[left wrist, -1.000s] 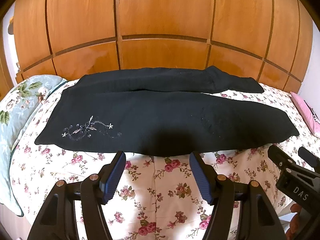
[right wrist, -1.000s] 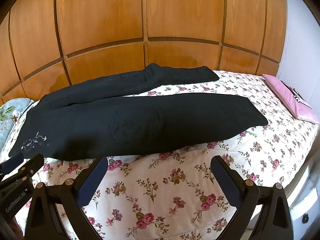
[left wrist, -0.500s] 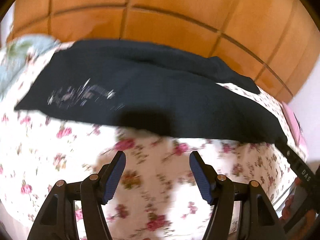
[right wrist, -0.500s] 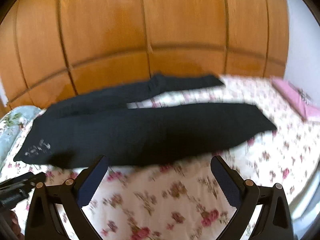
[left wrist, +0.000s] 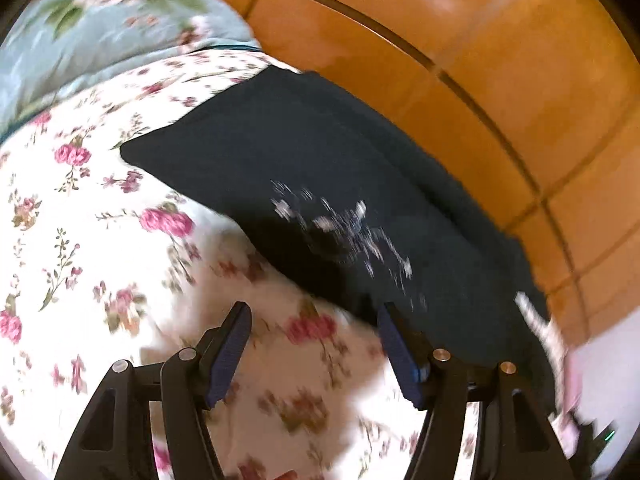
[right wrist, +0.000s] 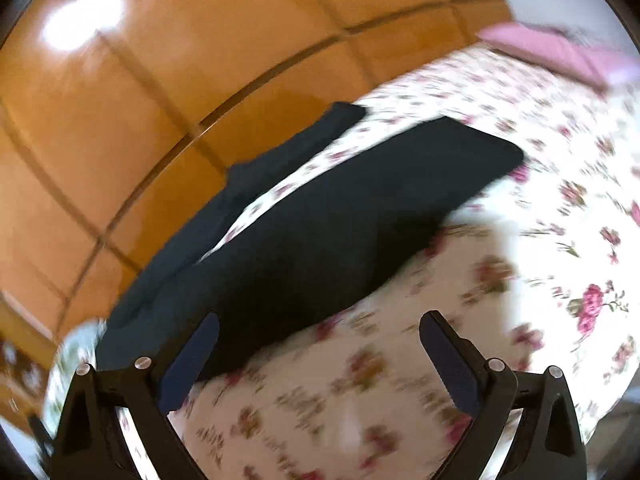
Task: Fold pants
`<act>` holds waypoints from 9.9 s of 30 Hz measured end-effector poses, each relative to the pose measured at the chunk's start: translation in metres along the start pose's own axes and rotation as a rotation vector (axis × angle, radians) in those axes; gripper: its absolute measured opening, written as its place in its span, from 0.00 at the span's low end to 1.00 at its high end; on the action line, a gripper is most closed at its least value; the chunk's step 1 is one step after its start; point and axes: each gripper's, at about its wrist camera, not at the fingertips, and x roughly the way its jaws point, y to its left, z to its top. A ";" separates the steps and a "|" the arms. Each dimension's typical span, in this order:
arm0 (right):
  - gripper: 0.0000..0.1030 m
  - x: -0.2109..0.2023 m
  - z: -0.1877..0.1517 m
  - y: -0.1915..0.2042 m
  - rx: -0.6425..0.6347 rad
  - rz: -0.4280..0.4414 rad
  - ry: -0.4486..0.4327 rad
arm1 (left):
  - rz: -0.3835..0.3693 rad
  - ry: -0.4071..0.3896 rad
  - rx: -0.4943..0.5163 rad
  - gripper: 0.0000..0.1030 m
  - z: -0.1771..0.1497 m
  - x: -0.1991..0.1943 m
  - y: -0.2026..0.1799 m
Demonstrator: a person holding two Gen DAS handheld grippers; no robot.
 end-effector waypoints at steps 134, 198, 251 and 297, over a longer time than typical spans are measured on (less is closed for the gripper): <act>0.40 0.080 0.054 0.043 -0.090 0.020 0.053 | -0.080 -0.064 0.282 0.46 0.043 0.083 -0.060; 0.28 0.144 0.050 0.089 -0.246 -0.100 0.045 | -0.022 -0.027 0.174 0.58 0.158 0.103 -0.054; 0.40 0.142 0.057 0.141 -0.334 -0.146 0.070 | -0.113 -0.139 0.085 0.11 0.081 0.041 0.031; 0.08 0.067 -0.116 0.190 -0.210 0.438 0.304 | -0.334 -0.260 -0.170 0.21 0.054 -0.055 0.125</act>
